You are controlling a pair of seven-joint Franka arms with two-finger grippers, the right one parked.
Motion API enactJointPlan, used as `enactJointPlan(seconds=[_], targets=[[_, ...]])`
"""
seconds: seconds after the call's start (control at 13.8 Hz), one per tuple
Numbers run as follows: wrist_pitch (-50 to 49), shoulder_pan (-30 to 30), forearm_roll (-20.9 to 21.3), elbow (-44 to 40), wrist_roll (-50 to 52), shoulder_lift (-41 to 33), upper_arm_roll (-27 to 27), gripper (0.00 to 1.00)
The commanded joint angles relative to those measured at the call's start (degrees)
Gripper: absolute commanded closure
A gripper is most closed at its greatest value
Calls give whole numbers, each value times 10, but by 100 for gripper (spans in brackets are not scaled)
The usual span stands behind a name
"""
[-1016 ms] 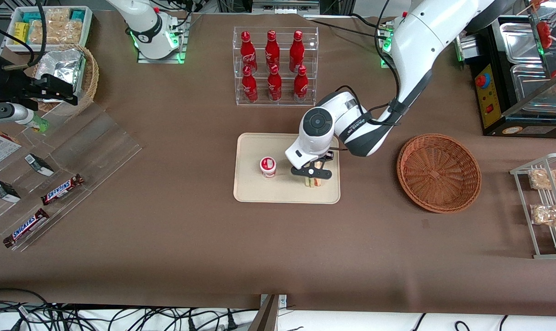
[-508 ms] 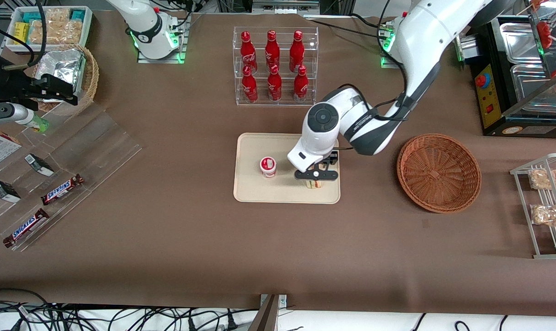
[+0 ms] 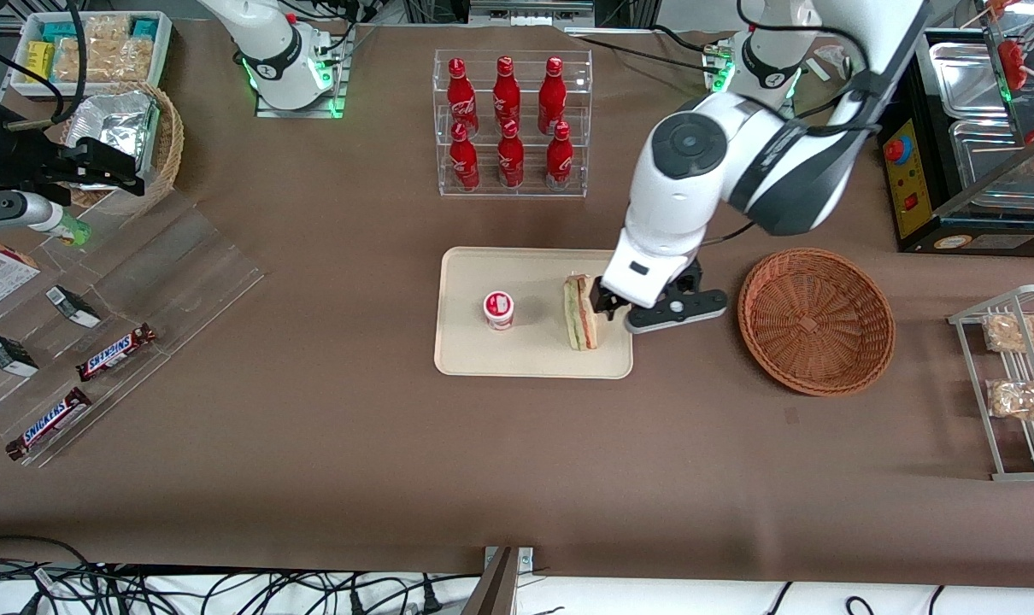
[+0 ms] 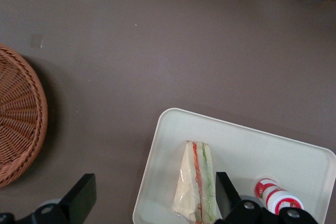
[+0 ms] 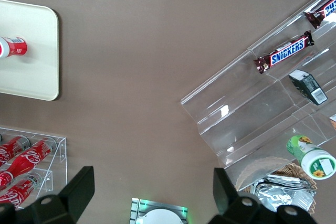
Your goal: Place sandwich from basket to tray
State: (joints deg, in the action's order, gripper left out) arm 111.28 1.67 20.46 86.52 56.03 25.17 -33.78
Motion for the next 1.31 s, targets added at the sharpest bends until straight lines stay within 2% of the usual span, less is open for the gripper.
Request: enactJointPlan(seconds=[0.0,0.22,0.36,0.8,0.87,1.09,1.23], targets=[[-46,-33,-35,-17,-1,-33,-6,0],[-125,-72,-71,-69,-73,-43,-6,0],[-175,-90,-76,-103,-120,-43,-5,0],[-214,-162,-125,-121,-216,-60,-2,0],[-218,-160,-136,-118,-245,-70,12,0],[-220,-89,-205,-92,-345,-114,163,0],[-220,-60,-234,-66,-421,-150,237,0]])
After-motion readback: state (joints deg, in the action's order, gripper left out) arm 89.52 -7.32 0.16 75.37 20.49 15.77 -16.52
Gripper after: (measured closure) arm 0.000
